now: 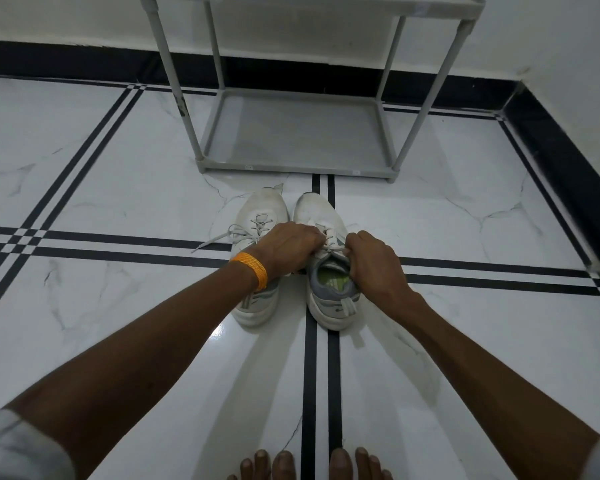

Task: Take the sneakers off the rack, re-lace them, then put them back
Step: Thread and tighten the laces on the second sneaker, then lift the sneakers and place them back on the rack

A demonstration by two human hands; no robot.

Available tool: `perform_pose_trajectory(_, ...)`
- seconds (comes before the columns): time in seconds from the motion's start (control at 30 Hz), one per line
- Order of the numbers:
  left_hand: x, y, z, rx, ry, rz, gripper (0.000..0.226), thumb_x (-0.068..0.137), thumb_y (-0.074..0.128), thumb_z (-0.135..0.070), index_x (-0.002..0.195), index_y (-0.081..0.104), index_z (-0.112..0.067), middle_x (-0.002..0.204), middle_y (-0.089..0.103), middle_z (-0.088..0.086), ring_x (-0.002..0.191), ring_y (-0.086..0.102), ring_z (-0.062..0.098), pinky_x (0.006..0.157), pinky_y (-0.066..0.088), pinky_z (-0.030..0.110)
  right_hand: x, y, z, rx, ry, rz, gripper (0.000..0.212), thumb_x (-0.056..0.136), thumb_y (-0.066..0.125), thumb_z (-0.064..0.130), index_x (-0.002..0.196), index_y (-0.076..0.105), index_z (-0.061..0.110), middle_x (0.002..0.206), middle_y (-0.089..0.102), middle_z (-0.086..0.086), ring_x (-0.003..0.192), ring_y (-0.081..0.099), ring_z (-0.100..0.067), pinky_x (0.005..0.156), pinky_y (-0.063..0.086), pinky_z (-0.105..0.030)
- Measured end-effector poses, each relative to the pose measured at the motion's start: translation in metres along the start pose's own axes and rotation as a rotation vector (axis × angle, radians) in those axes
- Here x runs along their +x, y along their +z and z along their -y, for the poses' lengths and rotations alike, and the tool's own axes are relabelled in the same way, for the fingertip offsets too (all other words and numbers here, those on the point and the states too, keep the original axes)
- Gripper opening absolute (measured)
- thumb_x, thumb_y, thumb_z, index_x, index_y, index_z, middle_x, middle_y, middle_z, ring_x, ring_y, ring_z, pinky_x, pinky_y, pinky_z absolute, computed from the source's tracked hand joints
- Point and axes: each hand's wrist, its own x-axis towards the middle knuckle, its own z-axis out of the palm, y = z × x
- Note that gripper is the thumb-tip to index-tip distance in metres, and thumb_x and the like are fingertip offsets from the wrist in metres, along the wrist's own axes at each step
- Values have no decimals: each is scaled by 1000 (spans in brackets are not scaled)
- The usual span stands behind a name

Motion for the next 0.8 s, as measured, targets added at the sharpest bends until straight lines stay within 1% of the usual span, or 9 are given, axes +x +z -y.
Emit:
perform_pose_trajectory(0.1,-1,2,1,4,-5,-1,8,90,55,-19,91,61,-14,90,67,8,76,63,27,66,52,38,1,-1,0,31,-8,6,5,91,56,13,92,56,9,93,60,-11,80,58,-30,64,33,-32)
perform_pose_trajectory(0.2,-4,0,4,-9,-51,-5,12,92,53,-20,94,64,-15,92,67,6,81,64,26,68,50,36,6,-7,1,92,7,44,12,96,50,17,92,58,8,94,62,-11,82,58,-28,67,36,-31)
perform_pose_trajectory(0.33,-19,-10,18,-302,-188,-84,23,94,53,-24,114,64,-20,114,62,1,91,62,18,78,52,36,9,-11,-8,277,65,103,19,93,55,27,102,61,12,101,65,-8,91,60,-26,71,42,-31)
perform_pose_trajectory(0.43,-43,-28,33,-493,-396,-191,44,82,62,-27,126,55,-25,128,51,2,97,57,17,81,51,33,6,-17,-13,495,251,215,56,80,68,46,128,51,21,112,57,-3,96,61,-23,72,54,-36)
perform_pose_trajectory(0.5,-62,-37,46,-444,-573,-47,62,72,62,-43,130,48,-27,121,54,6,96,55,21,80,49,34,4,-20,-14,506,329,362,72,77,71,47,137,39,23,114,57,-5,90,65,-25,59,55,-32)
perform_pose_trajectory(0.57,-76,-35,50,-434,-666,222,73,69,66,-49,133,40,-23,113,60,9,94,58,26,74,47,32,4,-19,-12,478,370,494,66,81,69,41,133,36,19,111,60,-9,77,68,-25,52,54,-29)
perform_pose_trajectory(0.6,-79,-28,49,-429,-702,300,74,72,69,-43,135,38,-20,112,63,12,93,59,27,73,46,32,4,-17,-9,466,376,526,57,85,66,37,128,37,14,108,61,-11,70,68,-24,50,55,-28)
perform_pose_trajectory(0.7,-78,-1,44,-349,-828,208,56,80,66,-24,128,43,-5,114,63,20,98,59,34,76,44,33,7,-4,-2,439,327,495,34,92,54,28,116,42,7,98,62,-15,58,67,-26,49,56,-31)
perform_pose_trajectory(0.8,-72,14,50,-417,-797,59,41,85,57,-15,122,48,-1,116,63,24,105,59,39,84,45,37,8,8,2,435,248,395,22,94,46,23,107,43,6,86,63,-17,56,63,-28,50,52,-35)
